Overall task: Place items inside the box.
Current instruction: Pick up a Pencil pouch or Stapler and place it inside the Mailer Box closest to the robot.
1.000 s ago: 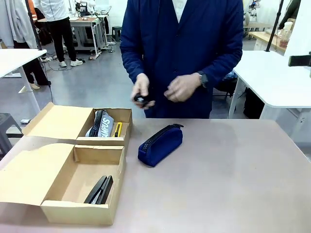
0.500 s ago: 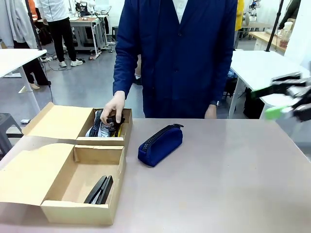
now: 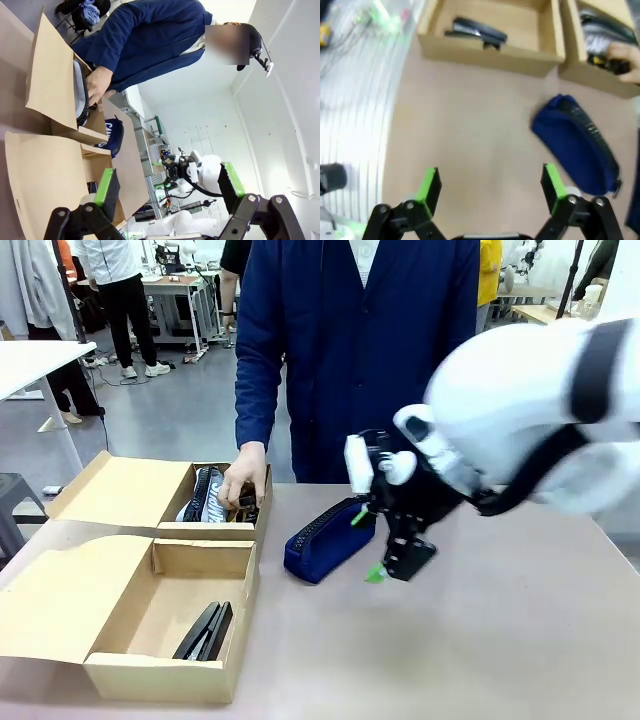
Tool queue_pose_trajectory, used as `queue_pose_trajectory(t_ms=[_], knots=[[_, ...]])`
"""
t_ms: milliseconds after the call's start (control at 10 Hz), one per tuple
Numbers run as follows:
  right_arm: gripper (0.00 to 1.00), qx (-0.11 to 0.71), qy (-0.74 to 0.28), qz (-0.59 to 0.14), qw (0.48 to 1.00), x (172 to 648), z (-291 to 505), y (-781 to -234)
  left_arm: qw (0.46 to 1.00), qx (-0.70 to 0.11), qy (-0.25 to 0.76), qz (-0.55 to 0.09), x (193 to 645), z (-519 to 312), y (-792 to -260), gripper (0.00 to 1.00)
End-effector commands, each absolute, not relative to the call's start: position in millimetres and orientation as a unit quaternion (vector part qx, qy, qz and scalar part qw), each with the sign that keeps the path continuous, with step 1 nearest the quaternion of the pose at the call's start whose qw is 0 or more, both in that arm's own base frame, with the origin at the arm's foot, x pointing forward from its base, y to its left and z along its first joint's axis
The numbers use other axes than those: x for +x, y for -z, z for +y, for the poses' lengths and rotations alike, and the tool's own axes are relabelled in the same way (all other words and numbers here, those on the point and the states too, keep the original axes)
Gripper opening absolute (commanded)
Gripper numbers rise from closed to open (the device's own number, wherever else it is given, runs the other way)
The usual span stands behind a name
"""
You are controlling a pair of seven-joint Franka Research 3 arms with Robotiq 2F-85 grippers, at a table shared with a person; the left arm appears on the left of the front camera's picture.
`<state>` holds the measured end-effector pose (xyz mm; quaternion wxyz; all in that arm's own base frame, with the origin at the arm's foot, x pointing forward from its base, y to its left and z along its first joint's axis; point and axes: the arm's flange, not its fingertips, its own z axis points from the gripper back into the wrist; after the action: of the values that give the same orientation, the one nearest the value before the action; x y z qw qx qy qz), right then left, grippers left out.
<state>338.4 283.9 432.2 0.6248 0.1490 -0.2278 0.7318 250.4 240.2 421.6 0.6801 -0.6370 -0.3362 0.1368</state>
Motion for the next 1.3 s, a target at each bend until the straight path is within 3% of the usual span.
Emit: queue_pose_trajectory(t_ms=[0, 600, 1200], knots=[[1.0, 0.103, -0.742, -0.191, 0.634, 410.1, 319.5, -430.5, 0.674, -0.639, -0.131, -0.348, 249.0, 237.7, -422.7, 1.0], [1.0, 0.044, -0.812, -0.088, 0.576, 527.6, 394.1, -412.1, 0.674, -0.639, -0.131, -0.348, 249.0, 237.7, -422.7, 1.0], [1.0, 0.073, -0.833, 0.008, 0.548, 541.3, 402.5, -365.9, 0.674, -0.639, -0.131, -0.348, 249.0, 237.7, -422.7, 1.0]])
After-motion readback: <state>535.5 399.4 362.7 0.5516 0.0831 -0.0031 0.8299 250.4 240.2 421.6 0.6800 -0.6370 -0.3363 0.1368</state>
